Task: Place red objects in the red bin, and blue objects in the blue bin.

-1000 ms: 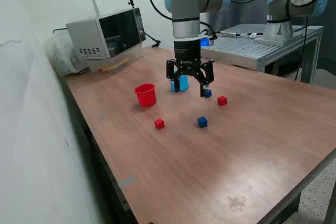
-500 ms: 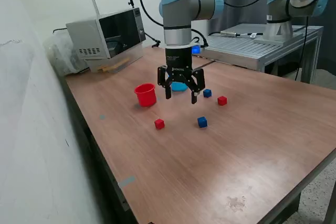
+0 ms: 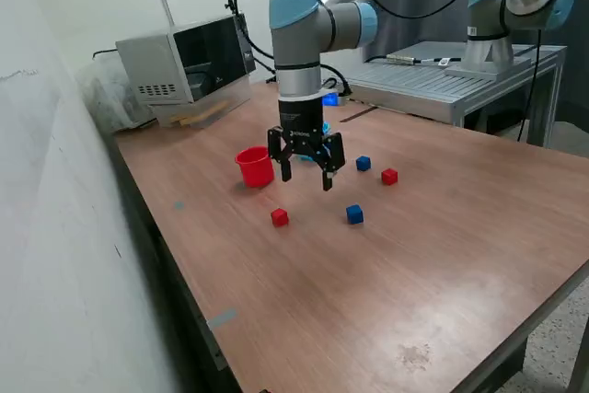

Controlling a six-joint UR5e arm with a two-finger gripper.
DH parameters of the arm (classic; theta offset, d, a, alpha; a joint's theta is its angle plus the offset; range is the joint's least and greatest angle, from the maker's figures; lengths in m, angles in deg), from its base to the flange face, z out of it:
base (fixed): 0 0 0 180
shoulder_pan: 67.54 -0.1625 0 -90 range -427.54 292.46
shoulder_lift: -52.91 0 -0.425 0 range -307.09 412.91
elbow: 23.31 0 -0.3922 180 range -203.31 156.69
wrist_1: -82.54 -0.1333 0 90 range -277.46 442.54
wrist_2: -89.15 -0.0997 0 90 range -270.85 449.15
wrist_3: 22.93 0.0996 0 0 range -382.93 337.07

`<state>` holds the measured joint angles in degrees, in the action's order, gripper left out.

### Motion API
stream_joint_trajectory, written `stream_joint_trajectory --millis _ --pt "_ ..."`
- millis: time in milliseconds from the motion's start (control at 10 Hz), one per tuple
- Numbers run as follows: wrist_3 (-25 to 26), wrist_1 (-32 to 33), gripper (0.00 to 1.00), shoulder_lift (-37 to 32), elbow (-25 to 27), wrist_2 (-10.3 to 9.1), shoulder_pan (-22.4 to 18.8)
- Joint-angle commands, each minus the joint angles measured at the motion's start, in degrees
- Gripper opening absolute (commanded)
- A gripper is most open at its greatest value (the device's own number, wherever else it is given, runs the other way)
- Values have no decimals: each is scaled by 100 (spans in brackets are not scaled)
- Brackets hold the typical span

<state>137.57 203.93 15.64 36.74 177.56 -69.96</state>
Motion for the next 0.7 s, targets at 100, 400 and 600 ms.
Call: stream_joint_trajectory --millis 100,400,600 --pt "7 7 100 254 -274 27 250" --pt "16 7 100 333 -318 18 321" --pt "16 7 100 465 -397 18 313"
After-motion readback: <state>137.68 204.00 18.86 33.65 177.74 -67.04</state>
